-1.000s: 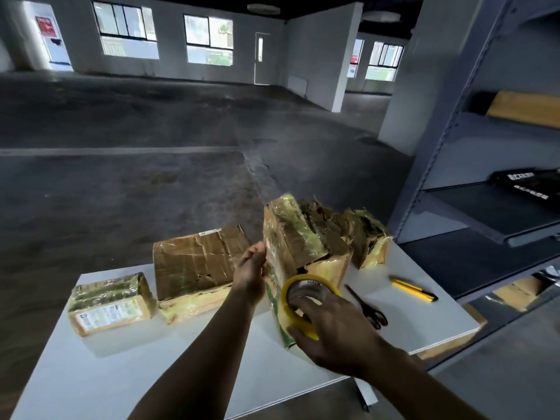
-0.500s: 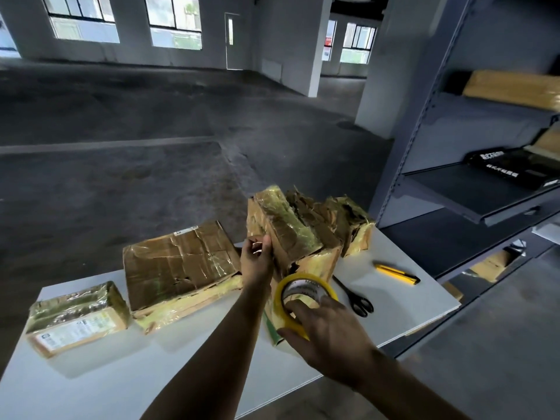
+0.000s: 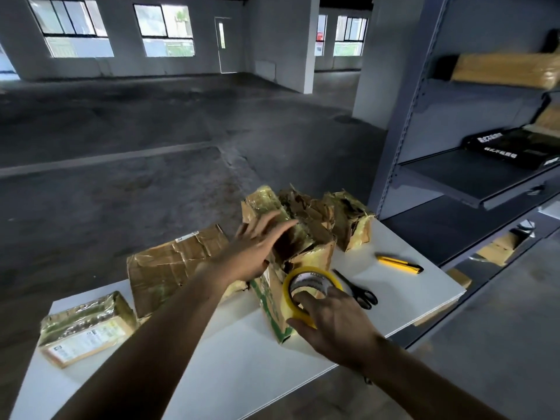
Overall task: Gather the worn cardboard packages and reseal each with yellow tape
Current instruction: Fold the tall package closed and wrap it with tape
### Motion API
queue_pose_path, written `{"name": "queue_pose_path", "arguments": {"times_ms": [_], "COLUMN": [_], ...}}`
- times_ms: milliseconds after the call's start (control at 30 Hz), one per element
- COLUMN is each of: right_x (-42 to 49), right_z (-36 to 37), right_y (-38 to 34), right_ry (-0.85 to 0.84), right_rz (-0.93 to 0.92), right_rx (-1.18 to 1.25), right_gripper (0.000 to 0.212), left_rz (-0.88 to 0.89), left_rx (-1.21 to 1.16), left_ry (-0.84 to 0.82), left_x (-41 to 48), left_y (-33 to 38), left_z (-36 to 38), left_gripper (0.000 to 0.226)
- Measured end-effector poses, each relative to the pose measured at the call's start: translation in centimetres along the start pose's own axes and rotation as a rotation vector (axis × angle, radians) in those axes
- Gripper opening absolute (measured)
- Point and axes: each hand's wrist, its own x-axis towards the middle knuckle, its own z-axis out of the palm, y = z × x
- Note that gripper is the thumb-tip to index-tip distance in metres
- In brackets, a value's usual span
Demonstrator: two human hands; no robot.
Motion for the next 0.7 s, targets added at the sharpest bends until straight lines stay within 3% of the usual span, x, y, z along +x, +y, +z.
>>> {"name": "queue_pose_path", "arguments": {"times_ms": [133, 300, 467, 600, 700], "right_x": [0.3, 0.3, 0.0, 0.1, 0.0], "right_z": [-0.2, -0.2, -0.1, -0.5, 0.0], "right_y": [-0.1, 0.3, 0.6, 1.0, 1.5], "right_ry": [0.024, 0.015, -0.020, -0.023, -0.026], "right_rz": [-0.015, -0.048, -0.015, -0.031, -0.052], "right_rx": [0.005, -0.015, 0.018, -0.027, 0.019], "right_gripper": [0.042, 0.041, 0.038, 0.040, 0.046], "left_rz": [0.146, 0.332, 0.376, 0.345, 0.381], "left_rx": [0.183, 0.428, 0.469, 0.157, 0.421], "left_ry": [-0.277, -0.450, -0.485, -0.420, -0.534], "left_x": [2.7, 6.2, 8.1, 8.8, 9.6], "left_y": [0.0, 1.4, 2.1, 1.4, 2.2], "left_z": [-1.6, -3.7, -3.4, -1.8, -2.6], "left_gripper": [0.129, 0.147, 0.148, 0.137, 0.148]}}
